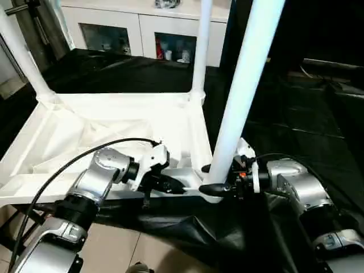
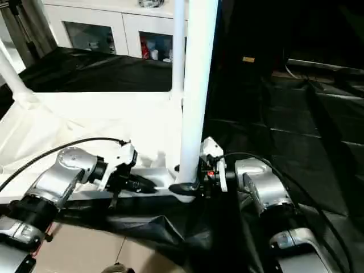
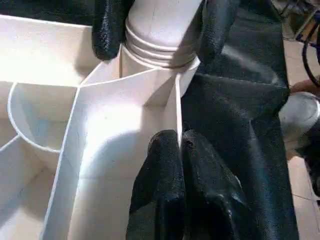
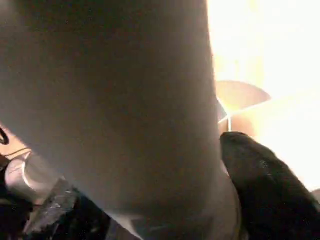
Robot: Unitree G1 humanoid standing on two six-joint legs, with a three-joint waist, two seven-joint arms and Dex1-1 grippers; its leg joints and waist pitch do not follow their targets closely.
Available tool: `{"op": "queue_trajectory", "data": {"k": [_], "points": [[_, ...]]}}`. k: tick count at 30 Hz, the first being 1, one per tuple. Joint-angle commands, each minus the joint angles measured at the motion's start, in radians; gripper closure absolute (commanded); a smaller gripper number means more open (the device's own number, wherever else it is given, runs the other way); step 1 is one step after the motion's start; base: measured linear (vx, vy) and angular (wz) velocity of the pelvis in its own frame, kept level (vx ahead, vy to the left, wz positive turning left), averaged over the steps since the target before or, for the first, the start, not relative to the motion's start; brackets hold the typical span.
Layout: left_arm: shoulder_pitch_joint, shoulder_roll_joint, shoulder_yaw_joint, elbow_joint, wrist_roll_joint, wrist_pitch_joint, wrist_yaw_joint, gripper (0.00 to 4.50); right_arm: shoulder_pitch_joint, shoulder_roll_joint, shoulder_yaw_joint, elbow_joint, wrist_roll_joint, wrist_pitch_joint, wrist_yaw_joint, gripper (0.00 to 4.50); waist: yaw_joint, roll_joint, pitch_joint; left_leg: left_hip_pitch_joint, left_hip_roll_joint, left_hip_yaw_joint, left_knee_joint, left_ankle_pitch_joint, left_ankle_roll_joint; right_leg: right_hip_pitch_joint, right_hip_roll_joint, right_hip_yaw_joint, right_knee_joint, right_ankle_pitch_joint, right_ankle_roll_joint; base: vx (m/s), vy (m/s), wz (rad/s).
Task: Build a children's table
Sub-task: Rotate leg to tighten
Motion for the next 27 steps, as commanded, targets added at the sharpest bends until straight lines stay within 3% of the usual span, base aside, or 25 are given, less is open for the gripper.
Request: {"op": "queue_trajectory", "data": {"k": [1, 5, 9, 13, 16, 18, 19, 20, 22, 24, 25, 27], "points": [[-0.013, -0.038, -0.033, -0.051, -0.031, -0.003, -0.019, 4.50, 0.008, 0.021, 0.053, -0.027, -0.010, 0.016, 0.010, 1.60, -0.002, -0.007, -0.067, 0.007, 0.028, -0.001, -0.062, -0.194, 0.051, 0.050, -0.076, 0.044, -0.071, -0.284, -0.189, 0.000, 0.000, 0.00], [-0.022, -0.059, -0.010, -0.036, -0.036, 0.017, 0.027, 4.50, 0.010, 0.039, 0.037, -0.023, -0.010, 0.025, -0.028, 1.69, -0.002, -0.009, -0.065, 0.008, 0.025, 0.000, -0.061, -0.203, 0.048, 0.048, -0.076, 0.043, -0.075, -0.317, -0.180, 0.000, 0.000, 0.00], [-0.081, -0.122, 0.039, 0.050, -0.012, 0.014, 0.197, 4.50, -0.016, 0.128, -0.027, 0.063, -0.030, 0.023, -0.262, 1.73, -0.008, -0.010, -0.058, 0.012, 0.021, -0.001, -0.063, -0.239, 0.029, 0.041, -0.078, 0.042, -0.089, -0.423, -0.150, 0.000, 0.000, 0.00], [-0.121, -0.164, 0.065, 0.100, 0.003, 0.017, 0.305, 4.50, -0.046, 0.196, -0.078, 0.148, -0.046, 0.016, -0.457, 1.79, -0.024, -0.012, -0.059, 0.009, 0.015, -0.009, -0.067, -0.253, 0.009, 0.046, -0.082, 0.036, -0.098, -0.508, -0.105, 0.000, 0.000, 0.00], [-0.168, -0.206, 0.092, 0.161, 0.032, 0.026, 0.461, 4.50, -0.087, 0.276, -0.145, 0.245, -0.048, 0.007, -0.699, 1.85, -0.038, -0.006, -0.061, 0.006, 0.014, -0.010, -0.068, -0.245, 0.006, 0.046, -0.079, 0.038, -0.094, -0.467, -0.113, 0.000, 0.000, 0.00], [-0.199, -0.237, 0.117, 0.203, 0.041, 0.026, 0.565, 4.50, -0.123, 0.335, -0.216, 0.314, -0.031, 0.003, -0.892, 1.86, -0.044, -0.006, -0.064, 0.011, 0.012, -0.010, -0.066, -0.238, -0.005, 0.045, -0.078, 0.038, -0.093, -0.439, -0.122, 0.000, 0.000, 0.00], [-0.203, -0.242, 0.120, 0.209, 0.042, 0.025, 0.582, 4.50, -0.128, 0.345, -0.228, 0.324, -0.027, -0.001, -0.918, 1.86, -0.046, -0.006, -0.064, 0.012, 0.012, -0.007, -0.065, -0.235, -0.005, 0.041, -0.078, 0.041, -0.092, -0.424, -0.129, 0.000, 0.000, 0.00], [-0.211, -0.250, 0.126, 0.223, 0.046, 0.020, 0.605, 4.50, -0.136, 0.359, -0.246, 0.340, -0.024, -0.010, -0.953, 1.86, -0.047, -0.007, -0.067, 0.010, 0.012, -0.008, -0.064, -0.227, 0.002, 0.046, -0.077, 0.040, -0.088, -0.386, -0.142, 0.000, 0.000, 0.00], [-0.221, -0.265, 0.134, 0.243, 0.055, 0.002, 0.652, 4.50, -0.146, 0.393, -0.252, 0.354, -0.030, -0.052, -0.977, 1.86, -0.049, -0.004, -0.069, 0.006, 0.014, -0.006, -0.063, -0.205, 0.012, 0.049, -0.075, 0.043, -0.079, -0.305, -0.164, 0.000, 0.000, 0.00], [-0.223, -0.276, 0.135, 0.253, 0.056, -0.017, 0.667, 4.50, -0.142, 0.412, -0.223, 0.340, -0.052, -0.114, -0.935, 1.86, -0.047, -0.004, -0.073, 0.005, 0.013, -0.003, -0.060, -0.179, 0.031, 0.054, -0.075, 0.043, -0.071, -0.216, -0.192, 0.000, 0.000, 0.00], [-0.223, -0.276, 0.135, 0.253, 0.056, -0.017, 0.667, 4.50, -0.142, 0.412, -0.223, 0.340, -0.052, -0.114, -0.935, 1.31, -0.048, -0.005, -0.074, 0.002, 0.013, -0.003, -0.059, -0.170, 0.036, 0.056, -0.075, 0.044, -0.068, -0.195, -0.198, 0.000, 0.000, 0.00], [-0.215, -0.280, 0.132, 0.246, 0.050, -0.032, 0.647, 4.50, -0.135, 0.422, -0.228, 0.317, -0.027, -0.114, -0.881, 1.18, -0.047, -0.003, -0.074, 0.000, 0.013, -0.003, -0.058, -0.145, 0.050, 0.060, -0.073, 0.043, -0.062, -0.143, -0.213, 0.000, 0.000, 0.00]]}}
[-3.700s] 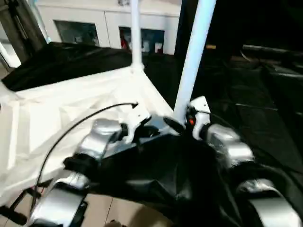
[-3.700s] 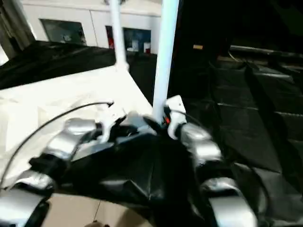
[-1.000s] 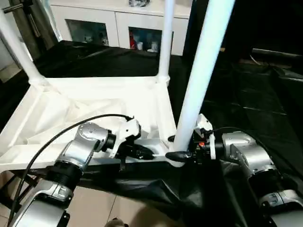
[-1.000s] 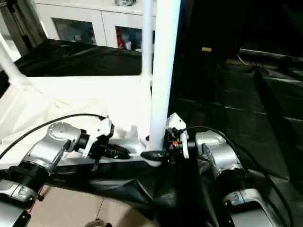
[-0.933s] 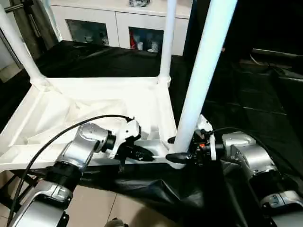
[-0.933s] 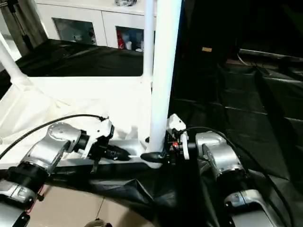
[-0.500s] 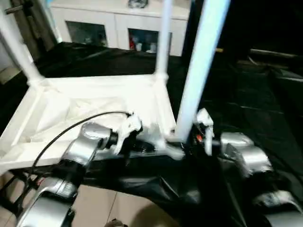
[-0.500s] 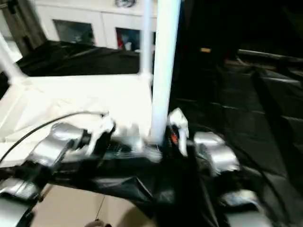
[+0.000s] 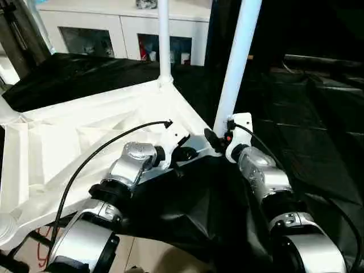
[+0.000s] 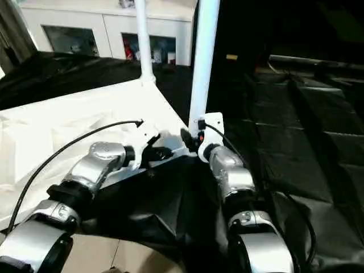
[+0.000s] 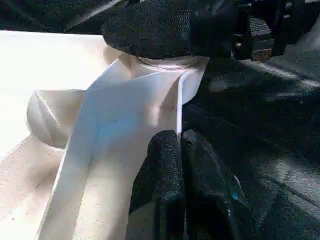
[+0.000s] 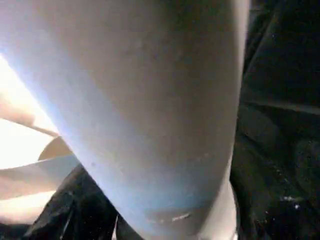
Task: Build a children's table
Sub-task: Rotate leg to tighten
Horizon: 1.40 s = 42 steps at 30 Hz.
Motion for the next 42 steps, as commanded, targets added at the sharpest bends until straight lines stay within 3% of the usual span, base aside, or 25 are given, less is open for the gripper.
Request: {"op": "queue_trajectory", "data": {"k": [1, 6, 13, 19, 27, 34, 42], "points": [[-0.035, -0.045, 0.028, -0.024, -0.028, -0.070, 0.032, 4.50, 0.031, 0.095, 0.078, 0.000, 0.035, 0.034, 0.156, 1.11, 0.005, 0.000, -0.071, -0.003, 0.015, -0.001, -0.056, -0.161, 0.061, 0.061, -0.073, 0.043, -0.063, -0.139, -0.220, 0.000, 0.000, 0.00], [-0.014, -0.023, 0.007, -0.044, -0.043, -0.095, -0.050, 4.50, 0.048, 0.051, 0.136, -0.038, 0.007, 0.017, 0.247, 0.66, 0.000, -0.002, -0.066, 0.000, 0.015, -0.001, -0.059, -0.205, 0.054, 0.061, -0.075, 0.042, -0.074, -0.233, -0.207, 0.000, 0.000, 0.00], [0.031, 0.040, -0.033, -0.114, -0.074, -0.095, -0.247, 4.50, 0.082, -0.062, 0.188, -0.131, 0.033, 0.032, 0.506, 0.66, 0.003, -0.001, -0.065, 0.001, 0.020, -0.001, -0.060, -0.207, 0.060, 0.059, -0.075, 0.044, -0.073, -0.245, -0.207, 0.000, 0.000, 0.00], [0.068, 0.112, -0.068, -0.161, -0.086, -0.093, -0.416, 4.50, 0.119, -0.202, 0.258, -0.229, 0.050, 0.104, 0.784, 0.66, 0.026, 0.000, -0.069, 0.002, 0.026, 0.003, -0.055, -0.173, 0.083, 0.058, -0.072, 0.043, -0.061, -0.161, -0.239, 0.000, 0.000, 0.00], [0.104, 0.174, -0.094, -0.232, -0.113, -0.049, -0.570, 4.50, 0.130, -0.299, 0.308, -0.285, 0.062, 0.157, 0.972, 0.66, 0.047, -0.004, -0.064, 0.008, 0.030, 0.002, -0.059, -0.214, 0.058, 0.052, -0.078, 0.045, -0.070, -0.278, -0.207, 0.000, 0.000, 0.00], [0.124, 0.202, -0.114, -0.279, -0.127, -0.002, -0.642, 4.50, 0.131, -0.315, 0.335, -0.300, 0.053, 0.187, 1.020, 1.34, 0.051, -0.007, -0.065, 0.005, 0.029, 0.002, -0.059, -0.190, 0.055, 0.050, -0.077, 0.044, -0.068, -0.267, -0.202, 0.000, 0.000, 0.00], [0.127, 0.197, -0.101, -0.284, -0.123, 0.006, -0.597, 4.50, 0.140, -0.306, 0.346, -0.318, 0.068, 0.220, 1.030, 1.60, 0.052, -0.009, -0.066, 0.002, 0.027, 0.002, -0.057, -0.172, 0.057, 0.052, -0.077, 0.044, -0.066, -0.257, -0.196, 0.000, 0.000, 0.00]]}}
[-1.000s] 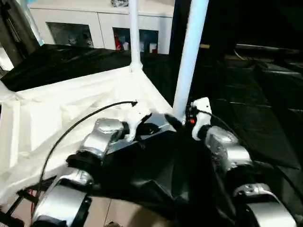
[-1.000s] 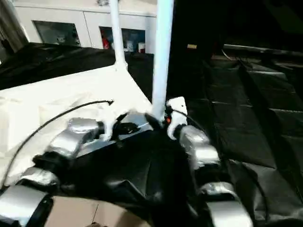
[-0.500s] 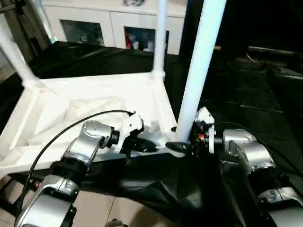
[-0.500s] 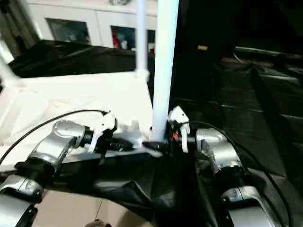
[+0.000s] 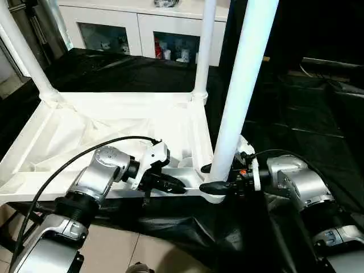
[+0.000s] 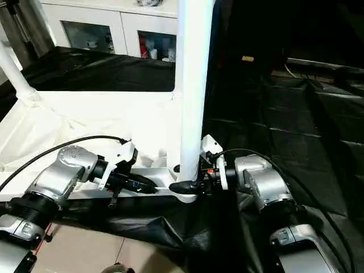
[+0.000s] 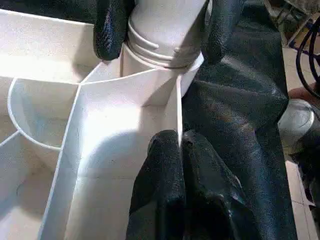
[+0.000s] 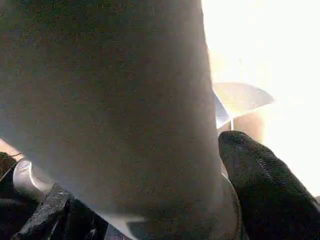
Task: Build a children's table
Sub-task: Rotate leg to tighten
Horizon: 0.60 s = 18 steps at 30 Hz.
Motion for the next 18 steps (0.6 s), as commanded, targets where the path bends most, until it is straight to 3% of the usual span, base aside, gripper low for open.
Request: {"op": "queue_trajectory", "data": {"k": [1, 5, 6, 9, 13, 15, 18], "points": [[-0.036, -0.054, 0.009, -0.009, -0.023, -0.007, 0.064, 4.50, 0.007, 0.041, 0.027, -0.005, 0.005, 0.016, -0.024, 1.60, -0.001, -0.011, -0.068, 0.005, 0.026, 0.001, -0.059, -0.175, 0.055, 0.052, -0.076, 0.044, -0.067, -0.259, -0.195, 0.000, 0.000, 0.00], [-0.071, -0.094, 0.047, 0.041, -0.013, -0.011, 0.176, 4.50, -0.010, 0.109, -0.033, 0.058, -0.007, 0.010, -0.204, 1.62, -0.003, -0.012, -0.065, 0.005, 0.020, -0.001, -0.060, -0.192, 0.039, 0.051, -0.078, 0.041, -0.076, -0.340, -0.167, 0.000, 0.000, 0.00], [-0.088, -0.114, 0.061, 0.061, -0.008, -0.008, 0.231, 4.50, -0.019, 0.148, -0.062, 0.097, -0.014, 0.002, -0.306, 1.64, -0.008, -0.010, -0.065, 0.007, 0.020, -0.001, -0.060, -0.196, 0.028, 0.046, -0.079, 0.043, -0.077, -0.357, -0.162, 0.000, 0.000, 0.00], [-0.113, -0.145, 0.075, 0.091, 0.002, -0.009, 0.307, 4.50, -0.031, 0.205, -0.101, 0.146, -0.016, -0.003, -0.441, 1.73, -0.022, -0.012, -0.063, 0.009, 0.015, -0.006, -0.064, -0.232, 0.004, 0.049, -0.081, 0.040, -0.088, -0.442, -0.132, 0.000, 0.000, 0.00], [-0.159, -0.204, 0.095, 0.159, 0.038, -0.009, 0.484, 4.50, -0.065, 0.301, -0.160, 0.239, -0.028, -0.016, -0.685, 1.80, -0.036, -0.008, -0.066, 0.003, 0.014, -0.007, -0.065, -0.215, 0.003, 0.050, -0.077, 0.042, -0.081, -0.381, -0.139, 0.000, 0.000, 0.00], [-0.185, -0.244, 0.113, 0.193, 0.046, 0.006, 0.589, 4.50, -0.092, 0.366, -0.215, 0.285, -0.006, -0.034, -0.803, 1.81, -0.037, -0.002, -0.067, 0.011, 0.013, -0.005, -0.061, -0.218, 0.004, 0.047, -0.077, 0.044, -0.082, -0.352, -0.155, 0.000, 0.000, 0.00], [-0.200, -0.265, 0.123, 0.217, 0.052, -0.008, 0.629, 4.50, -0.107, 0.403, -0.234, 0.299, -0.003, -0.073, -0.826, 1.81, -0.038, -0.002, -0.069, 0.006, 0.013, -0.004, -0.061, -0.204, 0.013, 0.051, -0.073, 0.044, -0.077, -0.291, -0.173, 0.000, 0.000, 0.00]]}}
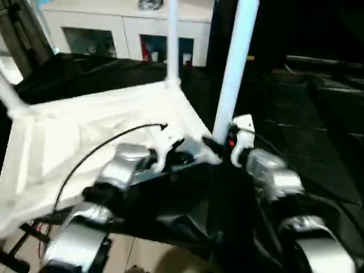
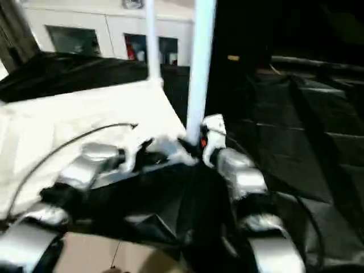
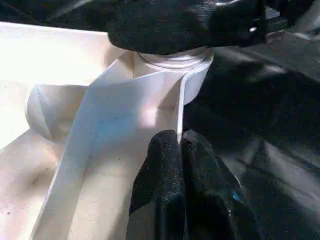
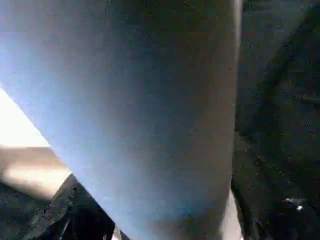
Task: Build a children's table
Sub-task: Rotate leg to tighten
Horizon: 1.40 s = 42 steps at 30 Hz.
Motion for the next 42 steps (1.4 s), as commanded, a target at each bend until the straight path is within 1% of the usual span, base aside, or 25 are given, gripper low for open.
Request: {"op": "queue_trajectory", "data": {"k": [1, 3, 5, 7, 8, 9, 11, 12, 13, 15, 17, 19, 20, 22, 23, 25, 26, 27, 29, 30, 32, 37, 38, 40, 42], "points": [[-0.065, -0.057, 0.033, -0.012, -0.019, -0.019, 0.101, 4.50, 0.011, 0.121, 0.059, 0.050, 0.038, 0.028, 0.043, 1.81, 0.003, 0.001, -0.069, 0.002, 0.015, -0.002, -0.061, -0.203, 0.017, 0.052, -0.073, 0.044, -0.079, -0.271, -0.183, 0.000, 0.000, 0.00], [-0.069, -0.061, 0.030, -0.004, -0.017, -0.039, 0.092, 4.50, 0.014, 0.132, 0.077, 0.038, 0.029, -0.008, 0.074, 1.81, 0.003, 0.000, -0.072, -0.002, 0.015, -0.002, -0.060, -0.184, 0.031, 0.057, -0.074, 0.044, -0.071, -0.205, -0.203, 0.000, 0.000, 0.00], [-0.062, -0.055, 0.020, -0.014, -0.028, -0.067, 0.040, 4.50, 0.017, 0.136, 0.074, 0.023, 0.044, -0.005, 0.118, 1.27, 0.004, -0.003, -0.071, -0.002, 0.016, -0.001, -0.060, -0.180, 0.040, 0.058, -0.073, 0.044, -0.070, -0.187, -0.212, 0.000, 0.000, 0.00], [-0.052, -0.048, 0.012, -0.027, -0.036, -0.079, -0.002, 4.50, 0.017, 0.133, 0.070, 0.015, 0.052, 0.005, 0.145, 1.13, 0.004, -0.003, -0.070, -0.002, 0.016, -0.001, -0.060, -0.187, 0.045, 0.060, -0.074, 0.044, -0.071, -0.198, -0.213, 0.000, 0.000, 0.00], [-0.041, -0.038, 0.003, -0.044, -0.043, -0.084, -0.042, 4.50, 0.024, 0.120, 0.083, -0.005, 0.055, 0.012, 0.187, 1.07, 0.003, -0.004, -0.068, -0.004, 0.016, -0.001, -0.062, -0.193, 0.046, 0.060, -0.076, 0.044, -0.073, -0.213, -0.209, 0.000, 0.000, 0.00], [-0.031, -0.029, -0.004, -0.058, -0.049, -0.084, -0.073, 4.50, 0.031, 0.107, 0.098, -0.024, 0.055, 0.017, 0.223, 0.83, 0.005, -0.004, -0.068, -0.003, 0.015, -0.001, -0.061, -0.195, 0.051, 0.062, -0.076, 0.044, -0.075, -0.229, -0.203, 0.000, 0.000, 0.00], [-0.021, -0.020, -0.011, -0.071, -0.052, -0.083, -0.103, 4.50, 0.039, 0.089, 0.120, -0.046, 0.052, 0.028, 0.267, 0.74, 0.006, -0.003, -0.067, -0.003, 0.018, -0.002, -0.063, -0.197, 0.053, 0.060, -0.076, 0.044, -0.076, -0.243, -0.197, 0.000, 0.000, 0.00], [0.000, 0.001, -0.025, -0.099, -0.060, -0.085, -0.166, 4.50, 0.060, 0.045, 0.166, -0.089, 0.042, 0.041, 0.350, 0.74, 0.006, -0.005, -0.068, 0.000, 0.021, -0.002, -0.064, -0.194, 0.051, 0.059, -0.076, 0.043, -0.075, -0.241, -0.201, 0.000, 0.000, 0.00], [0.000, 0.001, -0.025, -0.099, -0.060, -0.085, -0.166, 4.50, 0.060, 0.045, 0.166, -0.089, 0.042, 0.041, 0.350, 0.74, 0.009, -0.004, -0.068, 0.000, 0.022, -0.003, -0.063, -0.191, 0.052, 0.062, -0.074, 0.042, -0.073, -0.230, -0.206, 0.000, 0.000, 0.00], [0.020, 0.022, -0.037, -0.128, -0.073, -0.083, -0.229, 4.50, 0.076, 0.000, 0.195, -0.122, 0.044, 0.059, 0.429, 0.74, 0.012, -0.002, -0.068, 0.000, 0.024, 0.001, -0.061, -0.191, 0.056, 0.058, -0.072, 0.043, -0.071, -0.214, -0.214, 0.000, 0.000, 0.00], [0.045, 0.064, -0.064, -0.166, -0.075, -0.078, -0.313, 4.50, 0.099, -0.080, 0.236, -0.171, 0.045, 0.077, 0.562, 0.74, 0.019, -0.007, -0.068, -0.001, 0.025, 0.002, -0.060, -0.189, 0.060, 0.060, -0.074, 0.043, -0.068, -0.214, -0.217, 0.000, 0.000, 0.00], [0.053, 0.081, -0.074, -0.176, -0.072, -0.075, -0.341, 4.50, 0.110, -0.114, 0.252, -0.191, 0.040, 0.061, 0.616, 0.74, 0.021, -0.005, -0.068, -0.001, 0.027, 0.002, -0.060, -0.190, 0.064, 0.059, -0.075, 0.044, -0.068, -0.211, -0.216, 0.000, 0.000, 0.00], [0.061, 0.094, -0.081, -0.186, -0.073, -0.075, -0.372, 4.50, 0.118, -0.146, 0.260, -0.209, 0.039, 0.067, 0.671, 0.74, 0.024, -0.004, -0.067, 0.000, 0.026, 0.004, -0.060, -0.190, 0.065, 0.054, -0.075, 0.044, -0.071, -0.216, -0.217, 0.000, 0.000, 0.00], [0.068, 0.104, -0.085, -0.195, -0.076, -0.072, -0.397, 4.50, 0.124, -0.171, 0.267, -0.223, 0.039, 0.077, 0.715, 0.74, 0.028, -0.006, -0.066, 0.000, 0.027, 0.003, -0.060, -0.196, 0.064, 0.056, -0.076, 0.044, -0.071, -0.232, -0.212, 0.000, 0.000, 0.00], [0.075, 0.119, -0.094, -0.209, -0.078, -0.066, -0.433, 4.50, 0.125, -0.195, 0.275, -0.234, 0.040, 0.088, 0.756, 0.74, 0.031, -0.001, -0.067, 0.001, 0.028, 0.002, -0.061, -0.198, 0.061, 0.054, -0.077, 0.044, -0.071, -0.240, -0.212, 0.000, 0.000, 0.00], [0.080, 0.131, -0.104, -0.220, -0.078, -0.063, -0.461, 4.50, 0.125, -0.213, 0.283, -0.240, 0.042, 0.100, 0.782, 0.74, 0.034, -0.004, -0.066, 0.001, 0.028, 0.002, -0.061, -0.199, 0.061, 0.054, -0.076, 0.044, -0.073, -0.247, -0.211, 0.000, 0.000, 0.00], [0.089, 0.145, -0.112, -0.237, -0.077, -0.057, -0.488, 4.50, 0.124, -0.241, 0.299, -0.248, 0.039, 0.109, 0.815, 0.74, 0.038, 0.002, -0.066, 0.004, 0.028, 0.002, -0.061, -0.206, 0.057, 0.051, -0.076, 0.044, -0.074, -0.256, -0.210, 0.000, 0.000, 0.00], [0.090, 0.147, -0.113, -0.240, -0.078, -0.054, -0.492, 4.50, 0.124, -0.244, 0.302, -0.250, 0.039, 0.111, 0.820, 0.74, 0.039, -0.002, -0.066, 0.005, 0.028, 0.003, -0.061, -0.206, 0.056, 0.051, -0.074, 0.045, -0.074, -0.253, -0.209, 0.000, 0.000, 0.00], [0.100, 0.167, -0.127, -0.265, -0.079, -0.042, -0.526, 4.50, 0.124, -0.266, 0.319, -0.255, 0.031, 0.118, 0.849, 0.74, 0.039, -0.002, -0.066, 0.003, 0.028, 0.002, -0.062, -0.204, 0.053, 0.052, -0.075, 0.044, -0.073, -0.251, -0.211, 0.000, 0.000, 0.00], [0.102, 0.172, -0.130, -0.269, -0.077, -0.042, -0.532, 4.50, 0.124, -0.269, 0.322, -0.254, 0.027, 0.117, 0.857, 0.98, 0.039, -0.002, -0.066, 0.004, 0.028, 0.002, -0.062, -0.212, 0.051, 0.051, -0.075, 0.044, -0.074, -0.264, -0.209, 0.000, 0.000, 0.00], [0.103, 0.172, -0.129, -0.269, -0.075, -0.041, -0.534, 4.50, 0.124, -0.270, 0.324, -0.254, 0.024, 0.119, 0.866, 1.05, 0.040, -0.005, -0.066, 0.004, 0.028, 0.002, -0.062, -0.211, 0.047, 0.051, -0.076, 0.044, -0.076, -0.277, -0.204, 0.000, 0.000, 0.00], [0.104, 0.174, -0.128, -0.271, -0.075, -0.039, -0.529, 4.50, 0.130, -0.269, 0.339, -0.264, 0.023, 0.131, 0.877, 1.49, 0.041, -0.004, -0.067, 0.002, 0.027, 0.001, -0.061, -0.195, 0.047, 0.052, -0.075, 0.043, -0.074, -0.264, -0.203, 0.000, 0.000, 0.00], [0.103, 0.171, -0.124, -0.267, -0.075, -0.038, -0.518, 4.50, 0.133, -0.268, 0.343, -0.270, 0.026, 0.136, 0.877, 1.50, 0.041, -0.007, -0.067, 0.001, 0.027, 0.001, -0.061, -0.193, 0.048, 0.053, -0.075, 0.043, -0.073, -0.263, -0.200, 0.000, 0.000, 0.00], [0.100, 0.165, -0.117, -0.264, -0.076, -0.028, -0.498, 4.50, 0.137, -0.263, 0.345, -0.273, 0.028, 0.135, 0.867, 1.57, 0.042, -0.005, -0.068, 0.002, 0.027, 0.001, -0.060, -0.191, 0.048, 0.052, -0.076, 0.043, -0.074, -0.266, -0.199, 0.000, 0.000, 0.00], [0.080, 0.134, -0.085, -0.226, -0.075, -0.019, -0.419, 4.50, 0.138, -0.234, 0.324, -0.249, 0.024, 0.104, 0.809, 1.64, 0.041, -0.006, -0.067, 0.002, 0.026, 0.002, -0.060, -0.194, 0.046, 0.051, -0.077, 0.043, -0.075, -0.279, -0.195, 0.000, 0.000, 0.00]]}}
